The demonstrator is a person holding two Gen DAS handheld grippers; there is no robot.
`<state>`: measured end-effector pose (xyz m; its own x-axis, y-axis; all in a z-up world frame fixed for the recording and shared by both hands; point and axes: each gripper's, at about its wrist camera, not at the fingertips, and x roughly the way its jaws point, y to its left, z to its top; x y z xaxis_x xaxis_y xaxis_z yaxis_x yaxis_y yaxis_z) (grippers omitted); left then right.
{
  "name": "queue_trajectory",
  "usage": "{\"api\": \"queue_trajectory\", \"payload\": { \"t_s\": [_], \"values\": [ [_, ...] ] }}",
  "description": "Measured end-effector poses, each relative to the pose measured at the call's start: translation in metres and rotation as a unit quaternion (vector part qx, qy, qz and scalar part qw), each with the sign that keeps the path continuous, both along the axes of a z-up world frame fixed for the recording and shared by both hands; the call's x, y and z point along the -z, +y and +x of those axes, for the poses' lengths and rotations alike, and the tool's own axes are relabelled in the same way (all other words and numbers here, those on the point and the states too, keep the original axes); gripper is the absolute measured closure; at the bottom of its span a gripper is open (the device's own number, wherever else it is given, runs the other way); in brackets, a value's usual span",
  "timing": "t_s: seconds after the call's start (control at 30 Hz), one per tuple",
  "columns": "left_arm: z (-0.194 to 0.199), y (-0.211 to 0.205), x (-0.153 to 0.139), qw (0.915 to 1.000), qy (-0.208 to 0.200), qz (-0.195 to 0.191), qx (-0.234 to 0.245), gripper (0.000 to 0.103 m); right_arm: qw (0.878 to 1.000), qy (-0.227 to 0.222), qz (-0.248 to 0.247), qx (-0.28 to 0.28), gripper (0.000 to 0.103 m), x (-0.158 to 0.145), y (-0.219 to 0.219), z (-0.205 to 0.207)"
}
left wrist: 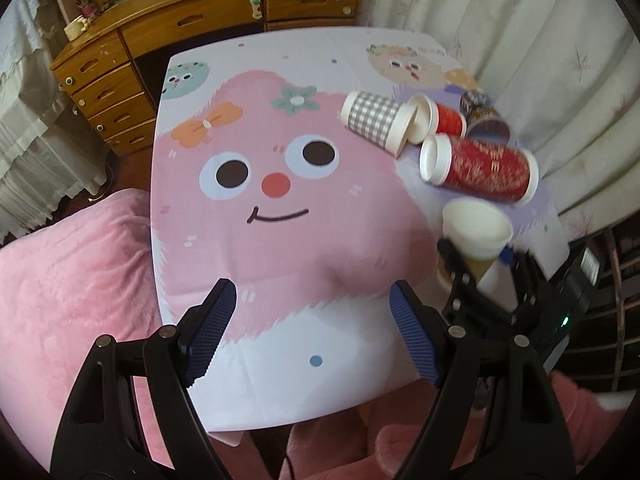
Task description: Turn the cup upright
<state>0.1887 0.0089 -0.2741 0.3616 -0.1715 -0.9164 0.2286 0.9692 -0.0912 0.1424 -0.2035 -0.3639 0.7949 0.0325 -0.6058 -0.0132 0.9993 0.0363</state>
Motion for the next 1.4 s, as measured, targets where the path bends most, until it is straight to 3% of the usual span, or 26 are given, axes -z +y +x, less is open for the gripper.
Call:
{"api": "queue_trajectory", "payload": {
  "t_s": [0.47,0.77,0.87,0.93,1.03,1.2,1.33,1.4],
  "values": [
    [-0.008,-0.019,-0.011,0.9991,-0.009,-0.034,0.023,0.026,0.999,0.042,-0.010,-0.018,0.036,0.008,-0.009,-0.043],
    [-0.021,-0.031,-0.011,0.9993,-0.010,-0.023,0.028,0.026,0.997,0.064,-0.018,-0.029,0.036,0.008,-0.010,-0.053],
    [-0.027,-0.033,-0.009,0.9994,-0.003,-0.020,0.027,0.026,0.995,0.084,-0.024,-0.037,0.030,0.009,-0.010,-0.058],
    [-0.030,-0.034,-0.007,0.9996,0.001,-0.017,0.023,0.026,0.994,0.099,-0.024,-0.043,0.018,0.010,-0.010,-0.062],
    [-0.035,-0.035,-0.004,0.9997,0.010,-0.013,0.018,0.026,0.991,0.119,-0.033,-0.055,0.017,0.011,-0.012,-0.068],
    [-0.050,-0.039,0.005,0.9989,0.033,0.032,0.008,0.026,0.973,0.169,-0.112,-0.107,0.017,0.009,-0.017,-0.084],
    [-0.066,-0.039,0.012,0.9963,0.071,0.047,-0.008,0.026,0.945,0.241,-0.147,-0.164,0.017,0.005,-0.038,-0.099],
    [-0.073,-0.041,0.011,0.9957,0.078,0.046,-0.020,0.026,0.926,0.298,-0.147,-0.176,0.017,-0.002,-0.053,-0.105]
  ]
}}
